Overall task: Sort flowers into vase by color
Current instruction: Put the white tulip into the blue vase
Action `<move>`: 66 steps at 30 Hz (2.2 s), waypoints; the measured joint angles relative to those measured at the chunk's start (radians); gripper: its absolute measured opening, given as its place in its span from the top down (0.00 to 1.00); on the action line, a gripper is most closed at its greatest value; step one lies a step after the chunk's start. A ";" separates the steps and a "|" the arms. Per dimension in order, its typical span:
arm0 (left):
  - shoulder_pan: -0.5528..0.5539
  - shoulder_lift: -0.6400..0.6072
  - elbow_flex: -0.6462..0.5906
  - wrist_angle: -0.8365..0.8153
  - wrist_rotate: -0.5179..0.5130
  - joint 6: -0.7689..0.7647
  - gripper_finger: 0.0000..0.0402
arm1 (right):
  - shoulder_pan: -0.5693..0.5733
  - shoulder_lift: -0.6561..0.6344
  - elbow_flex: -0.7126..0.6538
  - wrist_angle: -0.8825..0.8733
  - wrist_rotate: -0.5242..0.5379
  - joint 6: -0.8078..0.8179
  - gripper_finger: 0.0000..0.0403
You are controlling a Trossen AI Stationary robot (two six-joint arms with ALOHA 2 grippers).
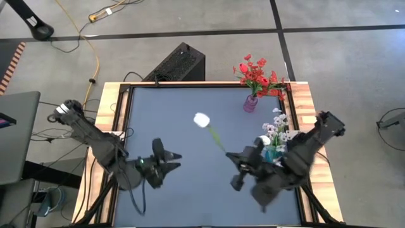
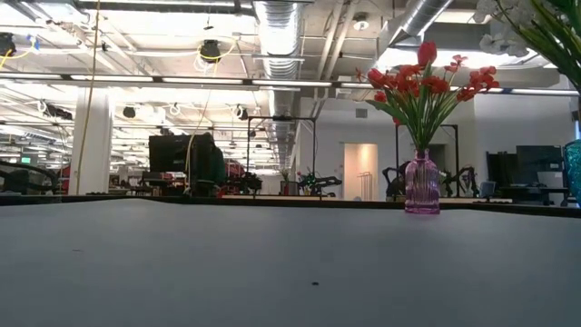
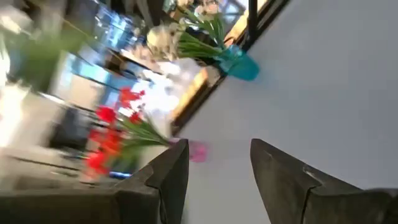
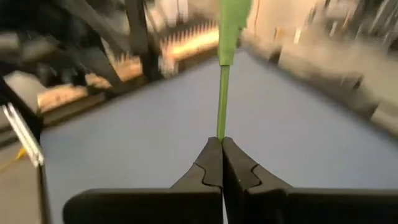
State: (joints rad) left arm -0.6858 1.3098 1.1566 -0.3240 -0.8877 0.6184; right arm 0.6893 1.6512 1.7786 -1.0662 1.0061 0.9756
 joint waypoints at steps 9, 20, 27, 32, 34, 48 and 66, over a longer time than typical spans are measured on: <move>0.087 -0.264 -0.368 0.257 0.175 -0.220 0.59 | 0.310 -0.062 0.000 -0.221 0.466 0.066 0.95; 0.087 -0.312 -0.595 0.589 0.175 -0.220 0.59 | 0.512 -0.067 0.000 -0.502 0.564 0.118 0.95; 0.087 -0.310 -0.604 0.583 0.208 -0.276 0.59 | 0.582 -0.079 0.000 -0.496 0.563 0.190 0.95; 0.094 -0.310 -0.604 0.579 0.202 -0.273 0.59 | 0.641 -0.030 0.000 -0.404 0.489 0.232 0.95; 0.106 -0.310 -0.604 0.578 0.202 -0.283 0.59 | 0.677 -0.010 0.000 -0.365 0.463 0.236 0.95; 0.171 -0.262 -0.605 0.615 0.330 -0.398 0.59 | 0.650 0.049 -0.083 -0.501 0.327 0.509 0.96; 0.210 -0.227 -0.604 0.620 0.327 -0.391 0.59 | 0.421 -0.229 -0.146 -0.504 0.424 0.276 0.96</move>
State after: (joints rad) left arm -0.4758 1.0824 0.5526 0.2964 -0.5610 0.2272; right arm 1.1107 1.4225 1.6331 -1.5700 1.4298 1.2520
